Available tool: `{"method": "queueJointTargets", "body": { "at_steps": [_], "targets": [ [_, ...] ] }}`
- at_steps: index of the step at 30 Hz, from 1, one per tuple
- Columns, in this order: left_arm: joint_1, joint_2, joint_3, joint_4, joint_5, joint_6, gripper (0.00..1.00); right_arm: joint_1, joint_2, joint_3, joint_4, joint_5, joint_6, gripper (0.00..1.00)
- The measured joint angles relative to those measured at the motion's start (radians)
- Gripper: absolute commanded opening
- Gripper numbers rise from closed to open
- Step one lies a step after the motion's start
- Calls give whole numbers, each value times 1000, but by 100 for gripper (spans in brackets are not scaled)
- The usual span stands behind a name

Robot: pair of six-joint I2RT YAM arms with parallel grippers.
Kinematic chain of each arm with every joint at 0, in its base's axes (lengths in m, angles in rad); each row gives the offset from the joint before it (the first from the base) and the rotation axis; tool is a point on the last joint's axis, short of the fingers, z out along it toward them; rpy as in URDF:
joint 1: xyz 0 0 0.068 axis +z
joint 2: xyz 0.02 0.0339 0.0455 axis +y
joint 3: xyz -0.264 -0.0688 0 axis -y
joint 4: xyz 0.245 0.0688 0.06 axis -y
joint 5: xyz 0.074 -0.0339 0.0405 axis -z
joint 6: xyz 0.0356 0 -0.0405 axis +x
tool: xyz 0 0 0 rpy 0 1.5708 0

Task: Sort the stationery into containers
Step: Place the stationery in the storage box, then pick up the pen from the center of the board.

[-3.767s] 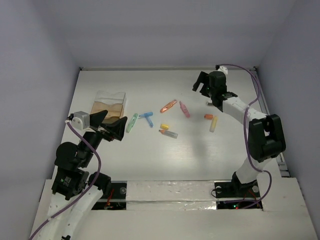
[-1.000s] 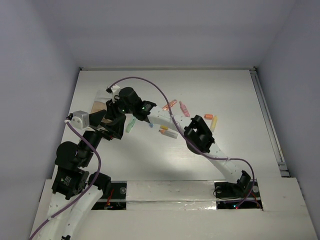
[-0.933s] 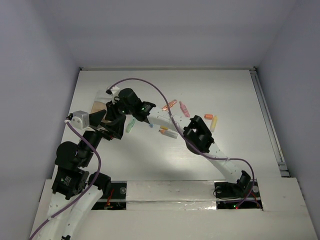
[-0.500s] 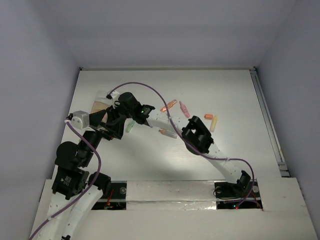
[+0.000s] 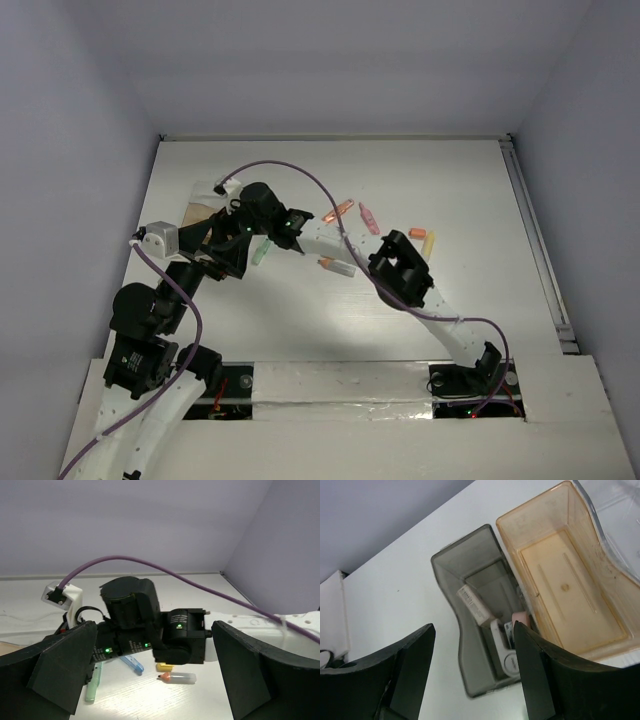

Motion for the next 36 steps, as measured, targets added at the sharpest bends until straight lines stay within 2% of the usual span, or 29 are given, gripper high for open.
{"method": "queueJointTargets", "body": {
  "at_steps": [7,10,11,13,14,16,18,19,20,24,26,31,36],
  "targets": [
    [0,0,0,0,-1,0,99,2,-249,-282,92,94,6,63],
    [0,0,0,0,-2,0,99,-5,-364,-397,115,185,14,50],
    [0,0,0,0,-2,-1,99,-10,-396,-430,117,217,19,38],
    [0,0,0,0,-2,-1,99,-20,-439,-472,108,281,37,29],
    [0,0,0,0,-2,-1,99,-26,-448,-481,96,311,43,21],
    [0,0,0,0,-3,-1,99,-35,-451,-491,66,362,63,20],
    [0,0,0,0,-5,-2,99,-45,-443,-503,16,410,85,24],
    [0,0,0,0,-5,-2,99,-50,-436,-508,-3,429,97,39],
    [0,0,0,0,-5,-4,99,-52,-425,-510,-29,447,114,47],
    [0,0,0,0,-5,-5,99,-52,-368,-508,-94,484,160,69],
    [0,0,0,0,-5,-5,99,-50,-322,-491,-127,487,179,74],
    [0,0,0,0,-5,-5,99,-50,-202,-414,-172,486,208,75],
    [0,0,0,0,-5,-5,99,-50,-174,-335,-194,481,232,76]
  ]
}}
